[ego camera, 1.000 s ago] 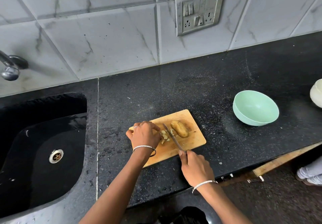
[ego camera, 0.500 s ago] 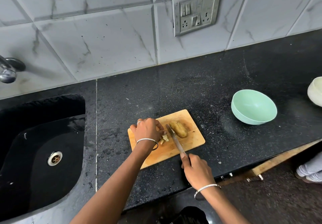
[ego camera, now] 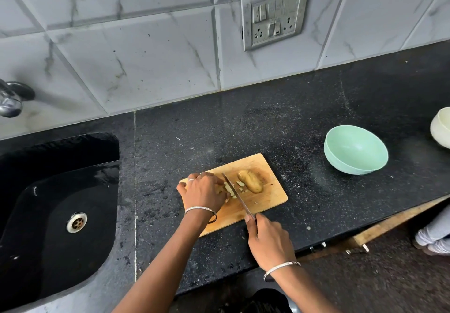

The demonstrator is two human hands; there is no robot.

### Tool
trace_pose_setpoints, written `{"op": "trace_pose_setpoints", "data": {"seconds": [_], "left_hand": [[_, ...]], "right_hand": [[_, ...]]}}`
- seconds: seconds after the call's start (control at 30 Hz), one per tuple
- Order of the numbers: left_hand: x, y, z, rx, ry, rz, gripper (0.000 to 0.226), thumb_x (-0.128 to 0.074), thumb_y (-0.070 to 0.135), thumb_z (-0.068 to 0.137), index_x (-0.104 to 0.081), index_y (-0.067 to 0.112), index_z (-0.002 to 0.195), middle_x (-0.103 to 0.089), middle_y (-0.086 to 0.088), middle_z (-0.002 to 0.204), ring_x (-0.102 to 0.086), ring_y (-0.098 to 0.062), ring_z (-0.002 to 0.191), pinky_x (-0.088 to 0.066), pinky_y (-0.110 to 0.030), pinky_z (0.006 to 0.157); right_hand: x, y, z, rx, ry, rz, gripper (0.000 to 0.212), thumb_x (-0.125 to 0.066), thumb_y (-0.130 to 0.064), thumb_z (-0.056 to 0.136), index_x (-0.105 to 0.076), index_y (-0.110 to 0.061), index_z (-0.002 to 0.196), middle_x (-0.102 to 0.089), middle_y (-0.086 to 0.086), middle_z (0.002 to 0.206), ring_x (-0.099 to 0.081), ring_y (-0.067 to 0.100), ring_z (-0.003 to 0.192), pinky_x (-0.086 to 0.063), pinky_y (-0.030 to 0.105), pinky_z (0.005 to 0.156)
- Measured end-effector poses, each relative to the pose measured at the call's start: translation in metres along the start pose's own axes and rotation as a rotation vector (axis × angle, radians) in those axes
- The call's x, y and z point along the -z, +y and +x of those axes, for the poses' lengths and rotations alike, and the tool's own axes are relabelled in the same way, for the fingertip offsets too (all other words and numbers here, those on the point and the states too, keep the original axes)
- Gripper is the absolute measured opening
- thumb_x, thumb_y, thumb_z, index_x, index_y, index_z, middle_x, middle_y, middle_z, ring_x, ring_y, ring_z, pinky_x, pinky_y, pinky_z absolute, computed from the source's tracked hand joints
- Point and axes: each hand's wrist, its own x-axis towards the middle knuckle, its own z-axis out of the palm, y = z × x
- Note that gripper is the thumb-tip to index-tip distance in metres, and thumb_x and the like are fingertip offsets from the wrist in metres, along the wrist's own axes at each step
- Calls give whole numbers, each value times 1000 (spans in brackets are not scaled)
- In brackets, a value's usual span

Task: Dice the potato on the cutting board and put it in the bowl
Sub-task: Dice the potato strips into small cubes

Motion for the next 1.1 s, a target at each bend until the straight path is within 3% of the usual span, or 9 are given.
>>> {"op": "trace_pose_setpoints", "data": {"seconds": [0.17,0.43,0.87,1.1], "left_hand": [[-4,3,-3,-21,52,30,28,-70,56,74,-71,43,99,-60,18,123,-44,-19,122,-27,-49,99],[-1,8,-3,-41,108,-15,13,-70,42,79,-75,37,91,-63,19,122,-38,-13,123,-14,-38,88],[1,12,1,-34,66,17,10,-67,35,81,-75,31,86,-68,16,109,-38,-14,124,-19,-44,101],[-3,14,1,-3,90,32,13,-67,33,80,-74,28,90,-69,12,110,-40,-17,123,-20,-44,95]], "right_hand": [[-4,-4,-2,-8,31,-89,36,-25,-47,103,-51,-22,106,-68,7,99,-66,33,95,-37,36,61],[-13,-9,-1,-29,13,-106,34,-26,-43,104,-49,-20,112,-68,8,104,-64,34,100,-38,37,64],[-15,-23,14,-56,-21,-176,36,-27,-41,105,-50,-14,114,-67,10,110,-64,35,105,-47,39,71],[-1,-5,32,-104,-193,100,41,-33,-45,103,-59,-14,97,-64,16,99,-61,37,95,-43,38,72]]}}
